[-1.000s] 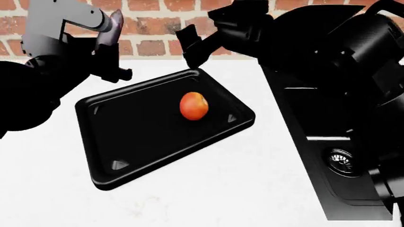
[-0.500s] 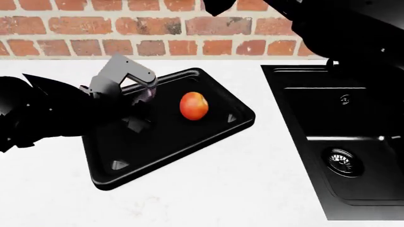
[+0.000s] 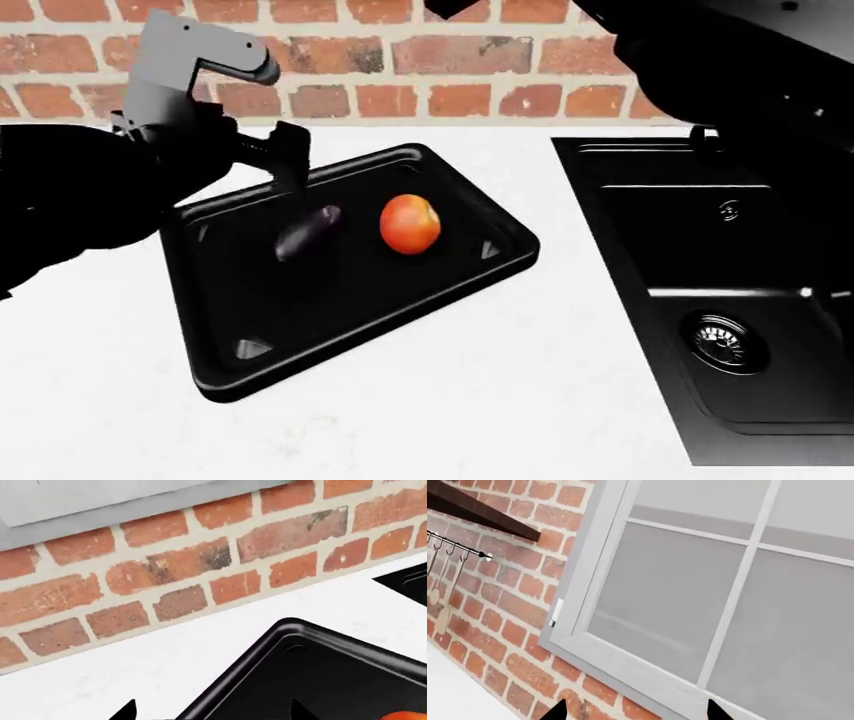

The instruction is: Pick up the fruits and vegetables and place them in the sink. Turn on the sink faucet to wash them. Then turn the sink off and put them in the tray.

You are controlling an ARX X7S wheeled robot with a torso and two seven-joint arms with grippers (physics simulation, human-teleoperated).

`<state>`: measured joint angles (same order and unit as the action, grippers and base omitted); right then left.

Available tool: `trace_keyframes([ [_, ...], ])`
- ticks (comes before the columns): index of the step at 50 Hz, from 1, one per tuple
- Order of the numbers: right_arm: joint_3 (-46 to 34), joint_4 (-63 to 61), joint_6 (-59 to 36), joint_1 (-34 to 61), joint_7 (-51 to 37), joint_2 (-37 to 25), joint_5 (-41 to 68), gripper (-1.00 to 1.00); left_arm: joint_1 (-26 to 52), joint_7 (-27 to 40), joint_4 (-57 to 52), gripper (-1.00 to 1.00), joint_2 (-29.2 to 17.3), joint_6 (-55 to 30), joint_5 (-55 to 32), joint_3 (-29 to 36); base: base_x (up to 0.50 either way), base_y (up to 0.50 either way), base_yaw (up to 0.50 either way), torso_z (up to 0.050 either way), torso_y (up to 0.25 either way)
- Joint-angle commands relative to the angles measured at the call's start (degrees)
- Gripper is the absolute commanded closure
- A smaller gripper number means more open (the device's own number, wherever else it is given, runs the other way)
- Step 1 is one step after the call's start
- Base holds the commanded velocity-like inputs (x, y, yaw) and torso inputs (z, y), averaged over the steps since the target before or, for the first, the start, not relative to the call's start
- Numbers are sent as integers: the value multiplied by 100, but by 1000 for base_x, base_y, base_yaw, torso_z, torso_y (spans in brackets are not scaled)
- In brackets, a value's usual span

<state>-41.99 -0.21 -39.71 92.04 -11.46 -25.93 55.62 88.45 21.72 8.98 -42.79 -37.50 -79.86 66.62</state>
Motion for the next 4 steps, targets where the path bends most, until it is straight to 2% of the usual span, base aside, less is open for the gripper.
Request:
trace_keyframes([
  [1, 32, -47, 48, -90, -133, -5, -12, -100, 91, 637, -1008, -100, -479, 734, 259, -495, 0, 0, 0, 0, 0],
  [4, 100, -95, 31, -102, -257, -21, 34, -100, 165, 896, -1530, -100, -674, 818, 383, -579, 0, 0, 0, 0, 0],
])
